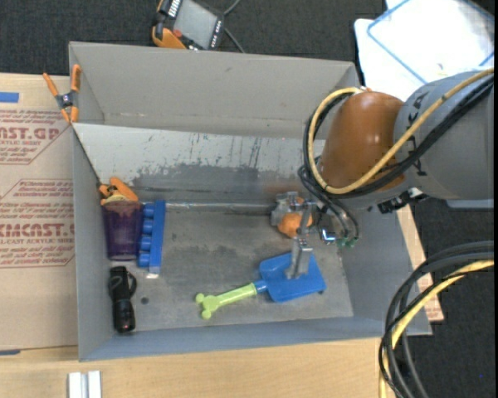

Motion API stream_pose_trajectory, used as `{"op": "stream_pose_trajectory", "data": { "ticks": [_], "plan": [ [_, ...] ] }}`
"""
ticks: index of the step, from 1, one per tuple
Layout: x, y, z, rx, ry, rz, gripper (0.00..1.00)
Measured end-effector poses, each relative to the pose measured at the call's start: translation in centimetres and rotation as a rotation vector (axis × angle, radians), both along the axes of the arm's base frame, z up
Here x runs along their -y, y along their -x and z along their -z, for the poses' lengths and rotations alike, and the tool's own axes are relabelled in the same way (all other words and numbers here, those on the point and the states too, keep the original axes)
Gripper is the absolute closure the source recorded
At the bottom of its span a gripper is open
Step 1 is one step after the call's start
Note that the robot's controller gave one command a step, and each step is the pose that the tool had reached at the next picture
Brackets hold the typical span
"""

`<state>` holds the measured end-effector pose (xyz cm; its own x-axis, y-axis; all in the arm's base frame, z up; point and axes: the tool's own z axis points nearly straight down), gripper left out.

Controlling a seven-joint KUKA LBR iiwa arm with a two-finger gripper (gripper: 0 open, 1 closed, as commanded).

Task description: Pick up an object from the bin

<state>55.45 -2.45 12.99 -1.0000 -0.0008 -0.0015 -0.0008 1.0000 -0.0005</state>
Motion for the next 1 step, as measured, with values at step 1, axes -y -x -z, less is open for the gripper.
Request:
{"op": "stream_pose_trajectory", "data": {
  "ticks": [1],
  "plan": [
    [0.00, 0.00, 0.00, 0.000, 0.000, 0.000, 0.00]
  ]
}}
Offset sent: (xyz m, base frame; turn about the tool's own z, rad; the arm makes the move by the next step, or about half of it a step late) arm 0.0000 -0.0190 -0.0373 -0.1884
